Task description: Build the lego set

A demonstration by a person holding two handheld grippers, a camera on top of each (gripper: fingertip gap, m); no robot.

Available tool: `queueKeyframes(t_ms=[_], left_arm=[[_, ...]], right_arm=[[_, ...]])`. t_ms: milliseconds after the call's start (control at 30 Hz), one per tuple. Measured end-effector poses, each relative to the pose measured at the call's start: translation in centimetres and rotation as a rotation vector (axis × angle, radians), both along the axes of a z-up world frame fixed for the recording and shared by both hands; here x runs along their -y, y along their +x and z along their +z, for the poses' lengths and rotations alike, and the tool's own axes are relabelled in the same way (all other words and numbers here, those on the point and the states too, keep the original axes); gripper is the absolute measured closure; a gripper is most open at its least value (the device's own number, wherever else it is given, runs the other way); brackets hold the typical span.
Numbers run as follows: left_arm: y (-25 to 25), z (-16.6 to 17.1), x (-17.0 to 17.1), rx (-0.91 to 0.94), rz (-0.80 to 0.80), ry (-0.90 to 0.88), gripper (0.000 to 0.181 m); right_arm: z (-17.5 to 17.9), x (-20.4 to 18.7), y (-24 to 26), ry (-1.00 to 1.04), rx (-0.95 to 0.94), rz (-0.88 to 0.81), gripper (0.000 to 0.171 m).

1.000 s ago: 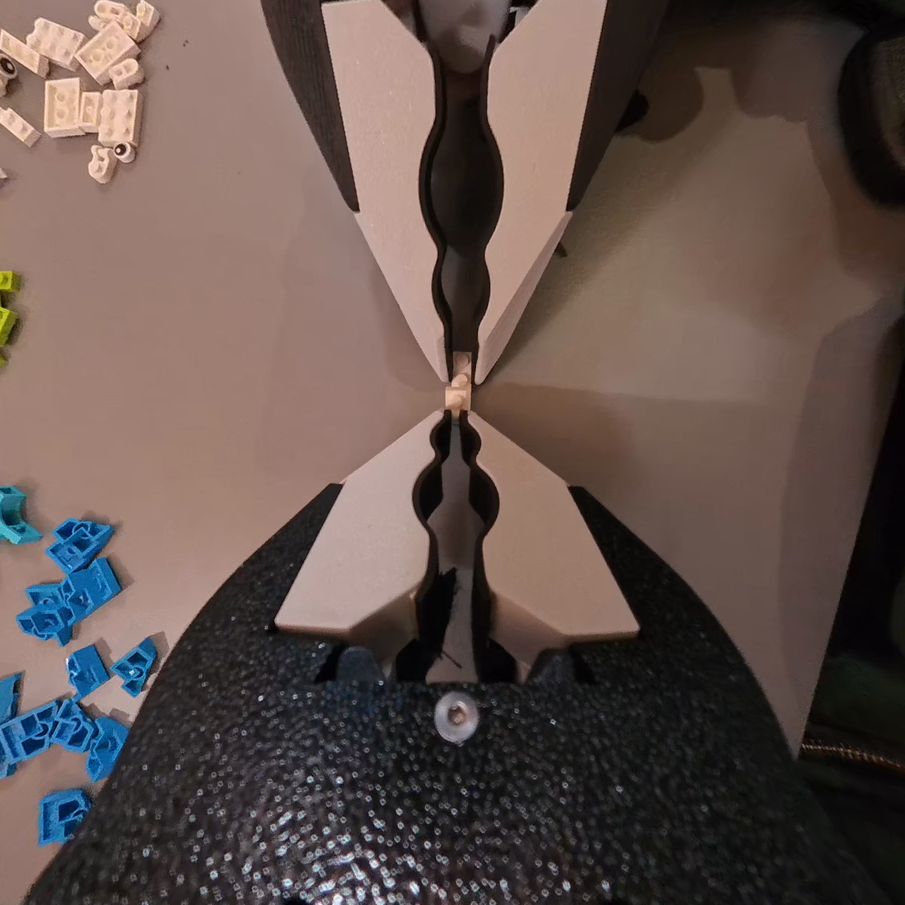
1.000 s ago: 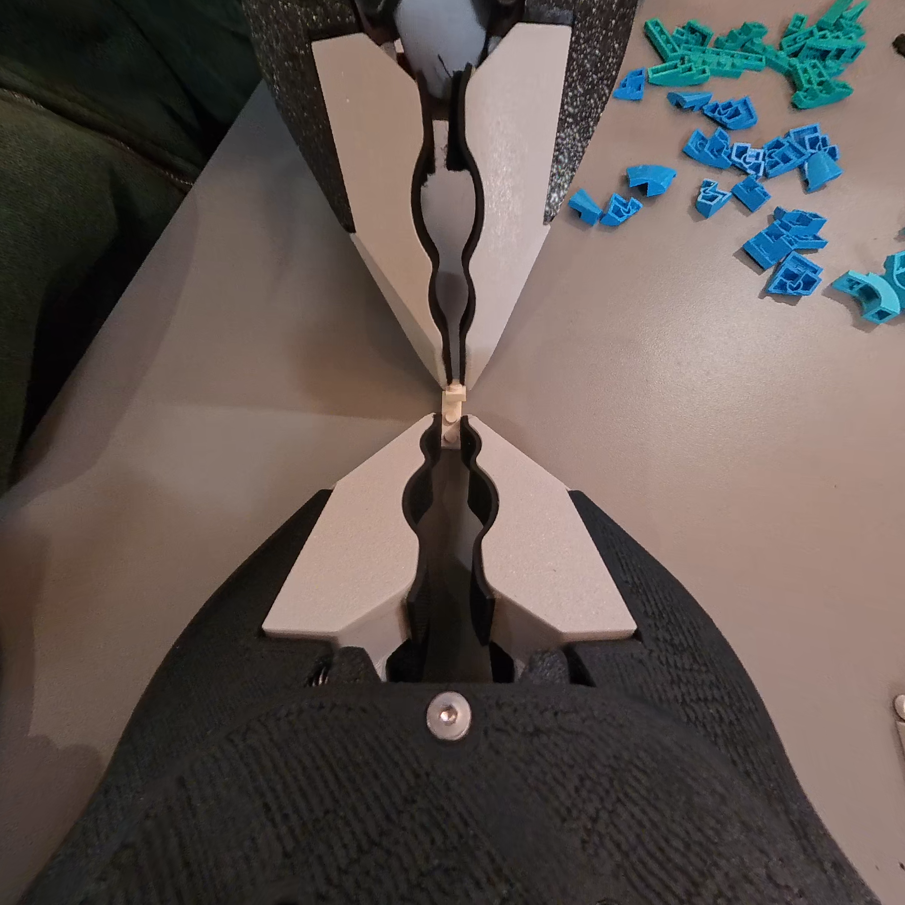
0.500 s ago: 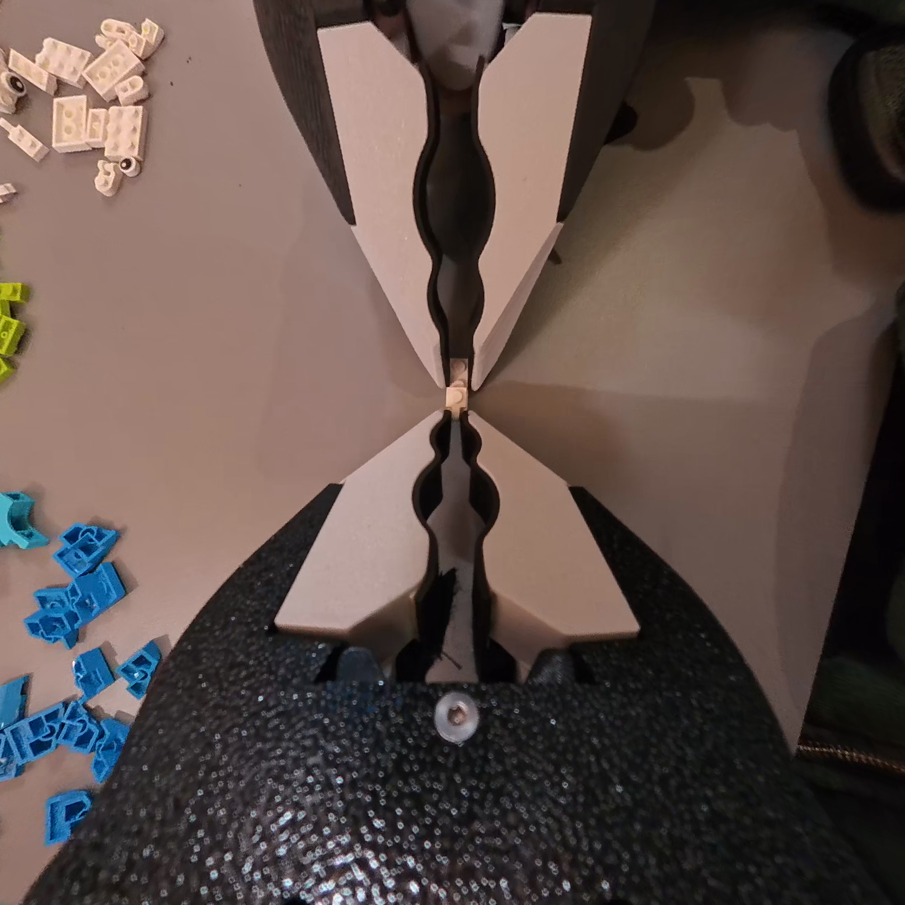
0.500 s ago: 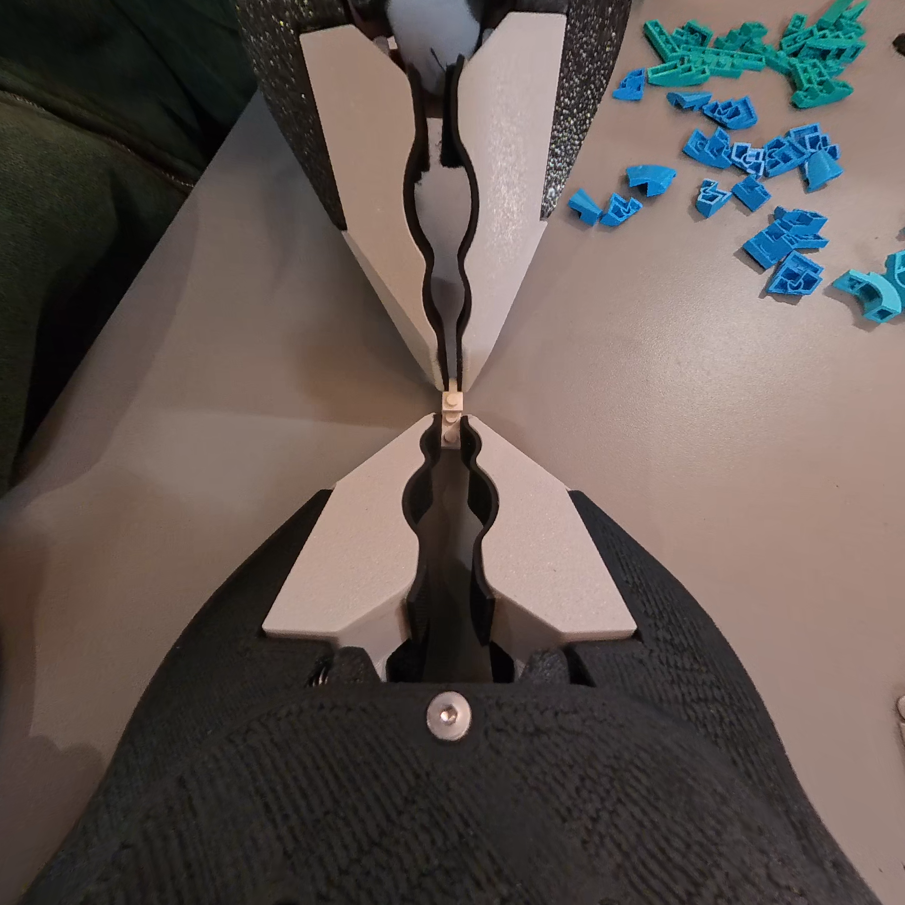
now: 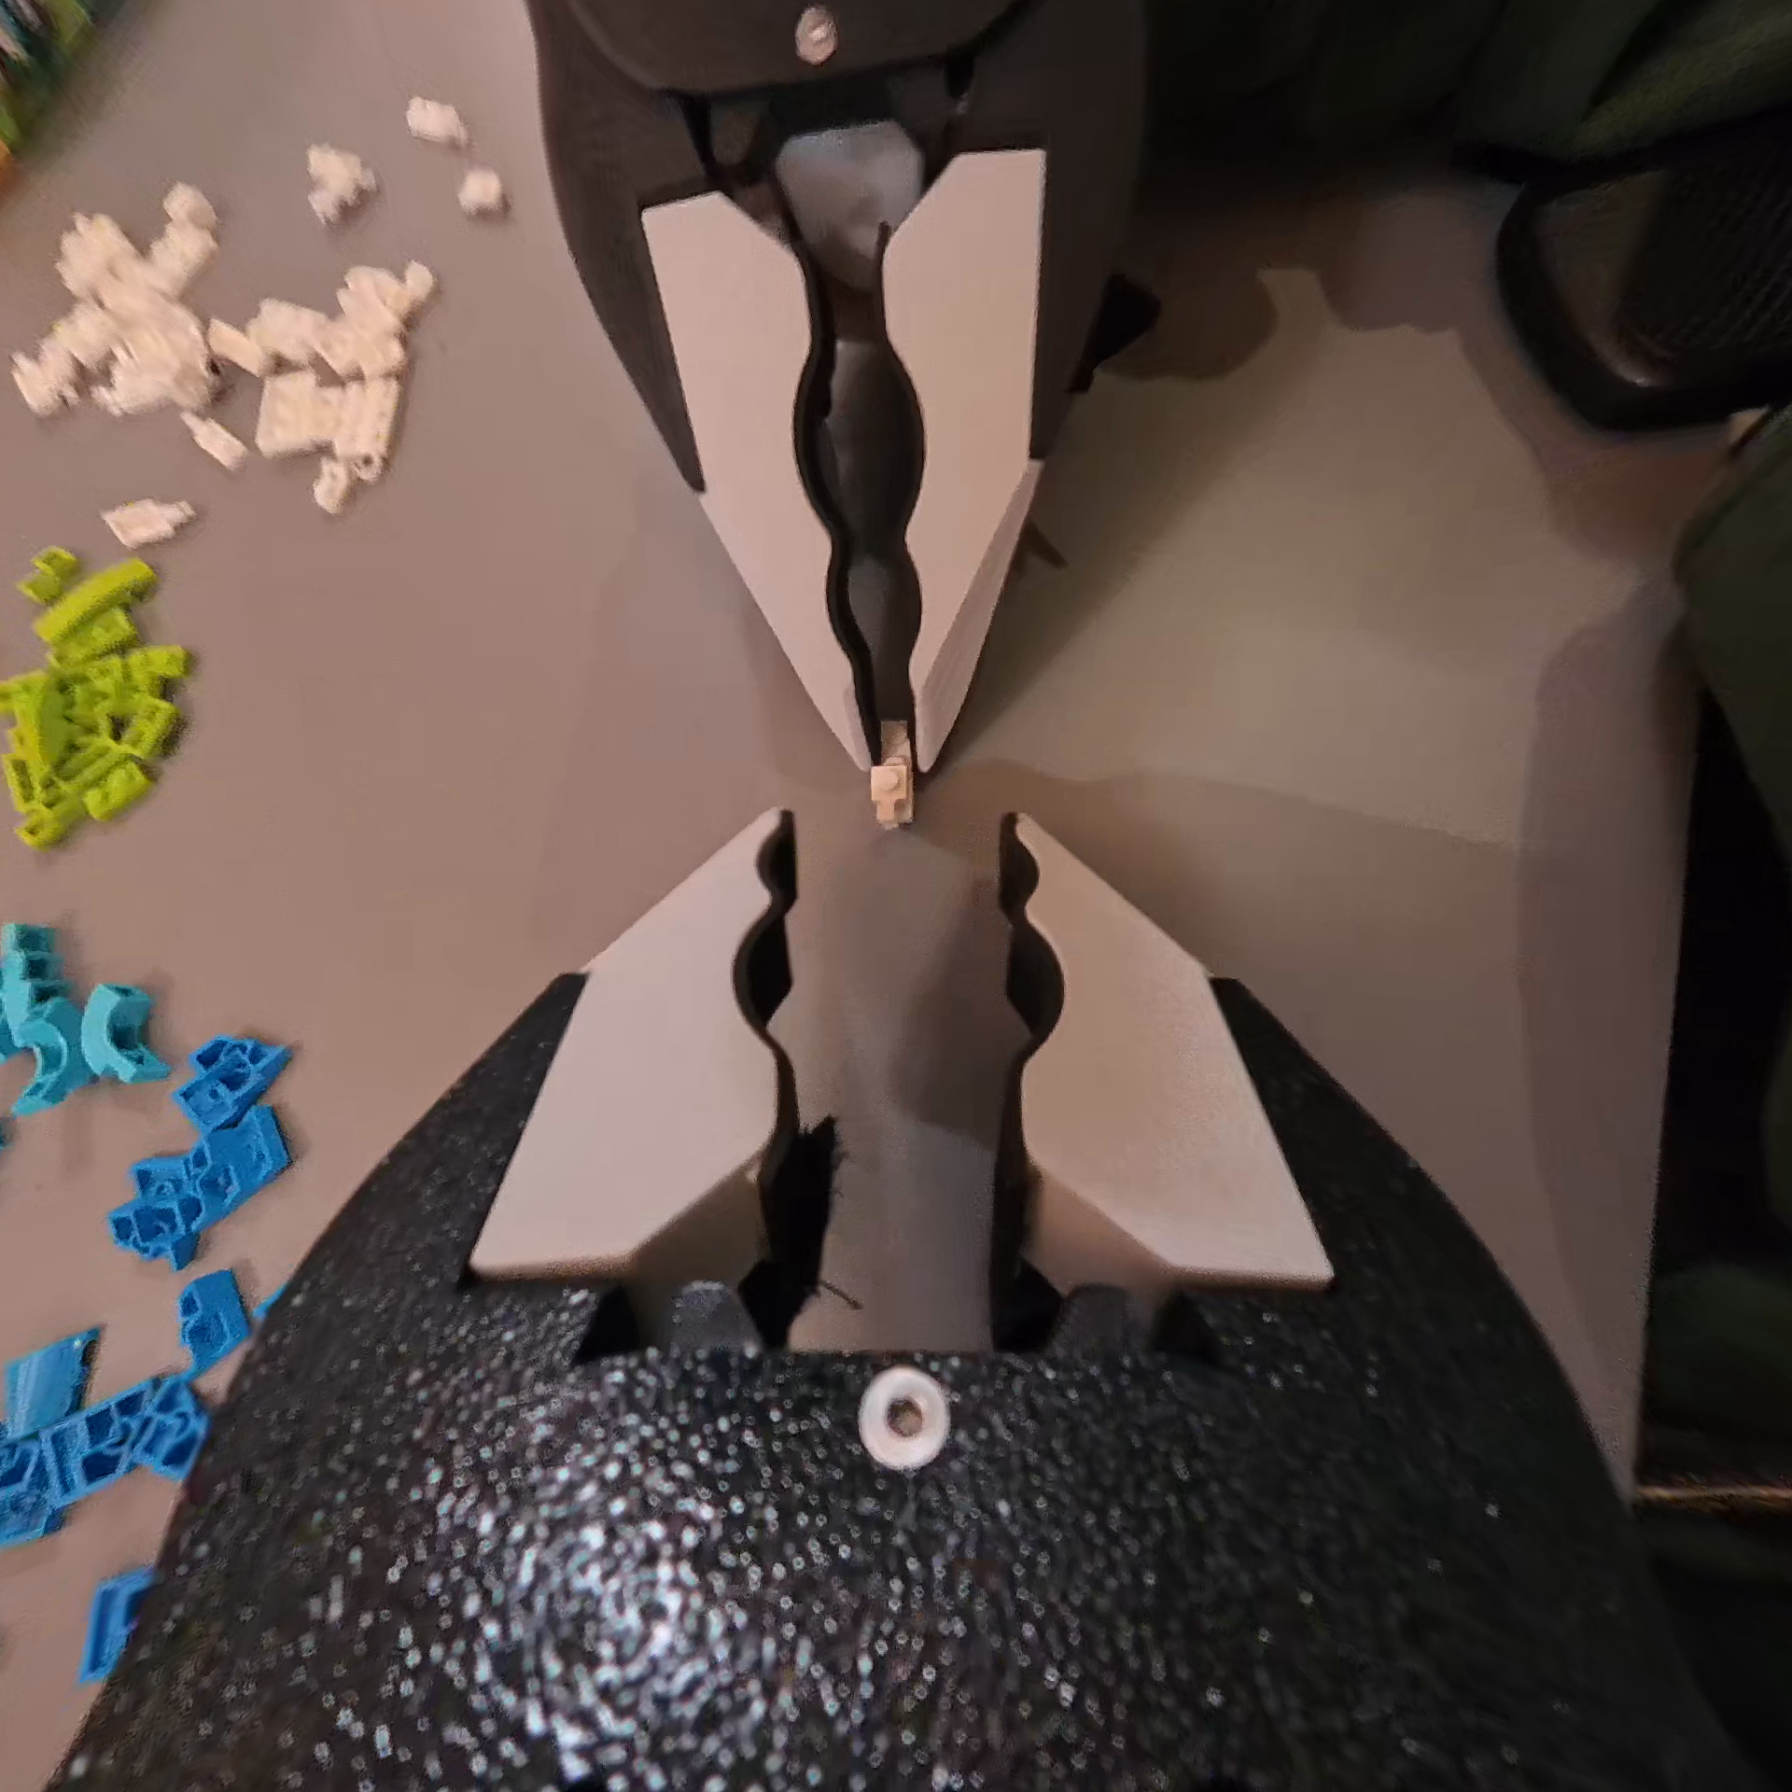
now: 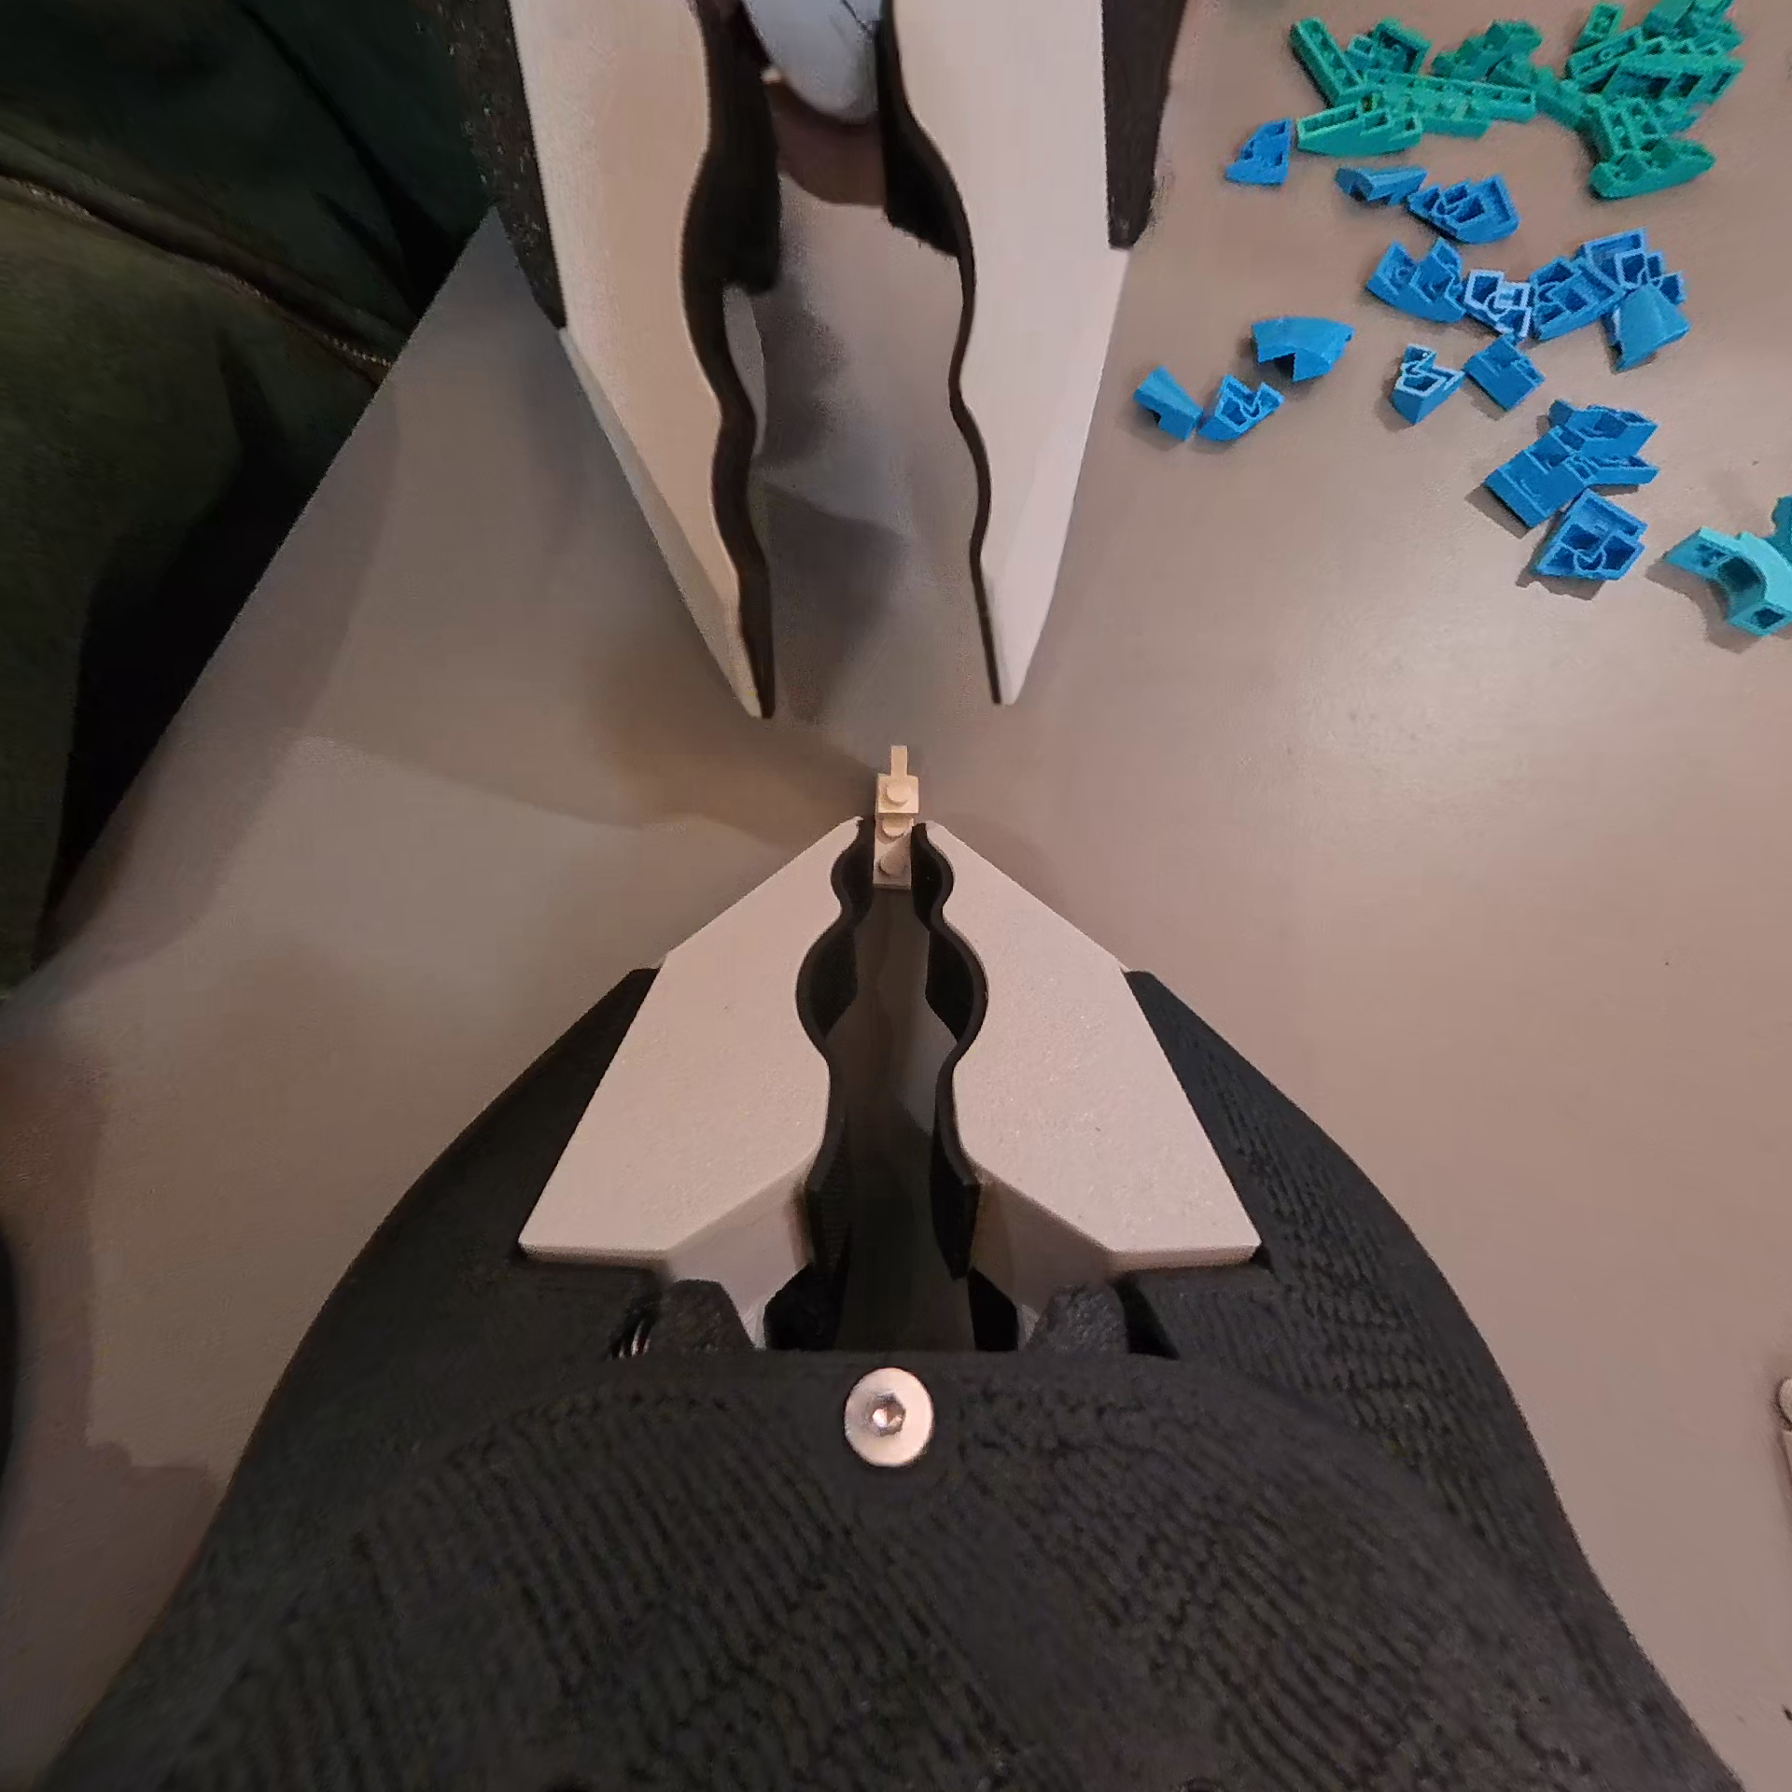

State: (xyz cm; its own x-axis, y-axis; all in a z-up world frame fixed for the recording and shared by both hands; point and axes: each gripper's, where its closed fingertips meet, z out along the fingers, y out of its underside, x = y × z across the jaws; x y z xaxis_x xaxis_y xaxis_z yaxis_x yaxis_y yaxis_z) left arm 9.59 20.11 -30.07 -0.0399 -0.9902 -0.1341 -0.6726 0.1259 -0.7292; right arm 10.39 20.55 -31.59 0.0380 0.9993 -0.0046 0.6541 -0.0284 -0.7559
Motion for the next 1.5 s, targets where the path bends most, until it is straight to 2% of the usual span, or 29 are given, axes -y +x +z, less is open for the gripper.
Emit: queueKeyframes(t_ms=[33,67,167,333,533,700,800,1067,1300,1500], left_arm=[[0.0,0.2,0.2,0.036,-0.016,0.04,0.138],[0.1,0.5,0.4,0.08,-0.045,0.102,0.134],[0.4,2.3,0.3,0.23,-0.12,0.434,0.145],[1.1,3.0,1.2,0.261,-0.218,0.67,0.132],[1.9,2.4,1.2,0.195,-0.296,0.837,0.147],[2.1,2.4,1.2,0.189,-0.308,0.877,0.156],[2.0,2.6,1.2,0.197,-0.314,0.895,0.171],[1.8,3.8,2.0,0.245,-0.333,0.867,0.173],[1.8,3.5,1.7,0.182,-0.328,0.851,0.173],[1.9,3.3,1.0,0.097,-0.287,0.927,0.174]], right_arm=[[0.1,0.1,0.0,-0.001,0.005,0.0,0.165],[0.2,0.1,0.0,-0.007,0.009,-0.002,0.165],[1.2,0.1,0.1,-0.02,0.008,-0.017,0.165],[2.8,0.5,0.2,-0.05,-0.015,-0.022,0.166],[3.8,1.2,0.3,-0.082,-0.036,-0.002,0.166],[4.0,1.5,0.2,-0.094,-0.037,0.008,0.166],[4.0,1.8,0.2,-0.118,-0.044,0.015,0.166],[5.1,2.5,0.0,-0.284,-0.153,0.031,0.166],[5.0,2.5,0.0,-0.332,-0.159,0.019,0.166],[4.8,2.0,0.1,-0.382,-0.166,-0.031,0.166]])
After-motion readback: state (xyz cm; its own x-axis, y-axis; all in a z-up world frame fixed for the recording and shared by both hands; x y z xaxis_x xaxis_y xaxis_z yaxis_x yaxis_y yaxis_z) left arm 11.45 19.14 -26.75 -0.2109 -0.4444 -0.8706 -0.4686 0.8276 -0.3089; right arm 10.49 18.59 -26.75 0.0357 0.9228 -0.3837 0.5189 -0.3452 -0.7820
